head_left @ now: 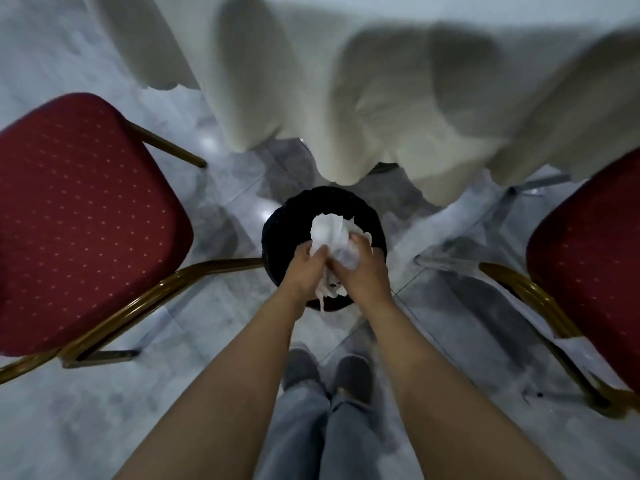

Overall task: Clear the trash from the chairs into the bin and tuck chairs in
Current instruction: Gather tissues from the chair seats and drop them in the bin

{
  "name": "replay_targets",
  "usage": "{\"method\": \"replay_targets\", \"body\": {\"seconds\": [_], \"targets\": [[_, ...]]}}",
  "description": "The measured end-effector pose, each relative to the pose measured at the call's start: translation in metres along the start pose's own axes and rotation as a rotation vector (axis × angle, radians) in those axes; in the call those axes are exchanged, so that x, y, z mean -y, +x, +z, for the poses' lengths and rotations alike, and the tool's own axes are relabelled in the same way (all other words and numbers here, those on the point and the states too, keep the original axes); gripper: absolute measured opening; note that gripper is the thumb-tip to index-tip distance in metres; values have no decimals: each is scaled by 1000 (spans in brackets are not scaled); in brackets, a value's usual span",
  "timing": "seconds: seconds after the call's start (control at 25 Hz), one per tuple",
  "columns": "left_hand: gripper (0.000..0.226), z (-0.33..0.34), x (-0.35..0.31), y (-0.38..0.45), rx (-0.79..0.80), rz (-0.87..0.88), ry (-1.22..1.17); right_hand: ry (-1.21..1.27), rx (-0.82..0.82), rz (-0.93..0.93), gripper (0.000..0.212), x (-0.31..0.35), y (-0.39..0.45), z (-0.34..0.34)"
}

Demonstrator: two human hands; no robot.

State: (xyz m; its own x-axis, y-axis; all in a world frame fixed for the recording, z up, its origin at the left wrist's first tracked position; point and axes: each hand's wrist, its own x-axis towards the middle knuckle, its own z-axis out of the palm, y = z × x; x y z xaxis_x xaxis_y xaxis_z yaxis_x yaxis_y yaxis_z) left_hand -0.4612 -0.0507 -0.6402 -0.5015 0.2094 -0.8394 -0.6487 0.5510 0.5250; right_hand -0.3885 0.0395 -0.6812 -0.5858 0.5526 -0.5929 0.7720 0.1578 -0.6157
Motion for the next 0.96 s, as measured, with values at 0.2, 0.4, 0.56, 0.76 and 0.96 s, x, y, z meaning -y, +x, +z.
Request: {"method": "replay_targets", "body": {"seconds": [0.2, 0.4, 0.56, 0.76, 0.96], "targets": [[52, -15, 4, 40, 53, -55, 21, 5, -36, -82, 55, -19, 38, 14], [48, -24, 12, 8, -24, 94, 247, -242, 23, -100, 56, -21, -9, 4], [54, -53, 0, -50, -107, 192, 538, -437, 67, -134, 62, 20, -57, -31], [57, -97, -15, -161, -288, 355, 870, -599, 21, -335, 60, 97, -140, -76], [58, -134, -13, -258, -375, 403, 926, -715, 29, -472, 59, 146, -216, -93]]}}
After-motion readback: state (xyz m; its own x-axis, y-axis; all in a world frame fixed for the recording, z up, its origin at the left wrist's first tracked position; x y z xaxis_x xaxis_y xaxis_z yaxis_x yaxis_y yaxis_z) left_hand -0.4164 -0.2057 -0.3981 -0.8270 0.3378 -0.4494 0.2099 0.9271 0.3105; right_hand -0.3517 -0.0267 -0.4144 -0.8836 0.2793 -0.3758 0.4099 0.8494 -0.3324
